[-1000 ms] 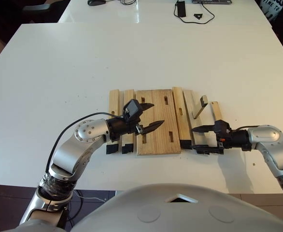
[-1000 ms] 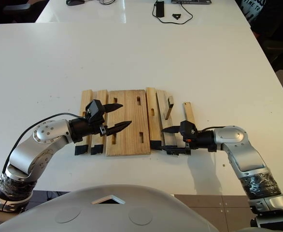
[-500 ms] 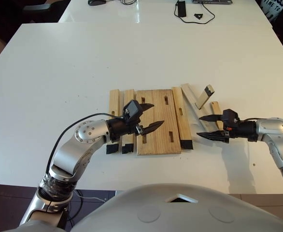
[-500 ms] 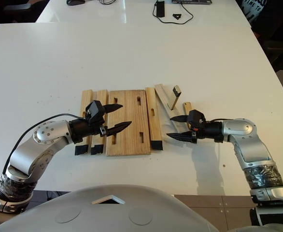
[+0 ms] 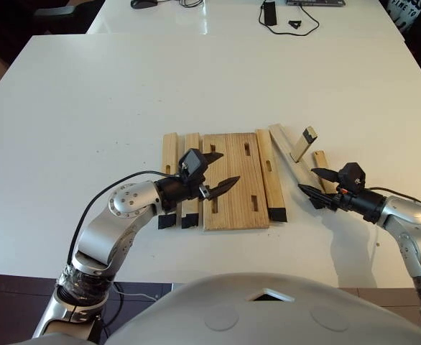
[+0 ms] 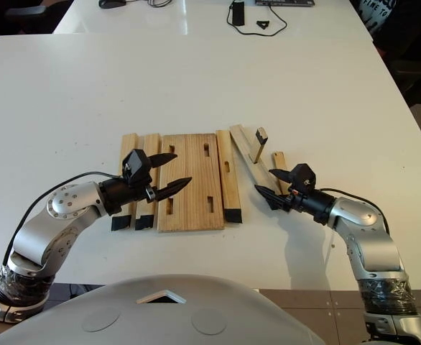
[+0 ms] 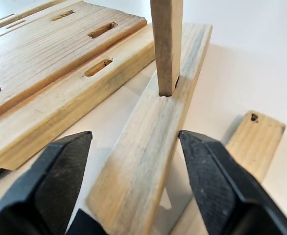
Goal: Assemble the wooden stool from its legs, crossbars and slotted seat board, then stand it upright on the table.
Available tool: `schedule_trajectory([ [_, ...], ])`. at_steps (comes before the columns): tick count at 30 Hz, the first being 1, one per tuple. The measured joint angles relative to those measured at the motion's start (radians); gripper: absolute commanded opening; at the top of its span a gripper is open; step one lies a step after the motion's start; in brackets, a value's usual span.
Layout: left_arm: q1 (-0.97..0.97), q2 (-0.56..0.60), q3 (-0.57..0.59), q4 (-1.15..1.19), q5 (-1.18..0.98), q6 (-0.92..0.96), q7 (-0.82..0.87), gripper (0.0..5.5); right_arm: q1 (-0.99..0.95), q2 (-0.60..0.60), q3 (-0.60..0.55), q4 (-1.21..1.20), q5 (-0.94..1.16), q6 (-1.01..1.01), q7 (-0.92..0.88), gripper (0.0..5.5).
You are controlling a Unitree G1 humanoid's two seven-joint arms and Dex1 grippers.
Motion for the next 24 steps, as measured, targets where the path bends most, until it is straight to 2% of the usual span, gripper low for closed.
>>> schedule_trajectory([
  [8, -0.004, -0.002, -0.001, 0.001, 0.001, 0.001, 0.000, 3.54, -0.034, 0.018, 0.034, 0.012, -0.058, 0.008, -0.058, 3.27],
  [18, -0.004, -0.004, -0.011, 0.002, 0.014, 0.001, 0.001, 3.54, -0.064, 0.028, 0.049, 0.038, -0.062, 0.015, -0.084, 2.12],
  [24, -0.004, -0.004, -0.011, 0.007, 0.016, 0.001, 0.001, 3.54, -0.079, 0.085, 0.019, 0.051, -0.038, 0.031, -0.127, 2.04],
])
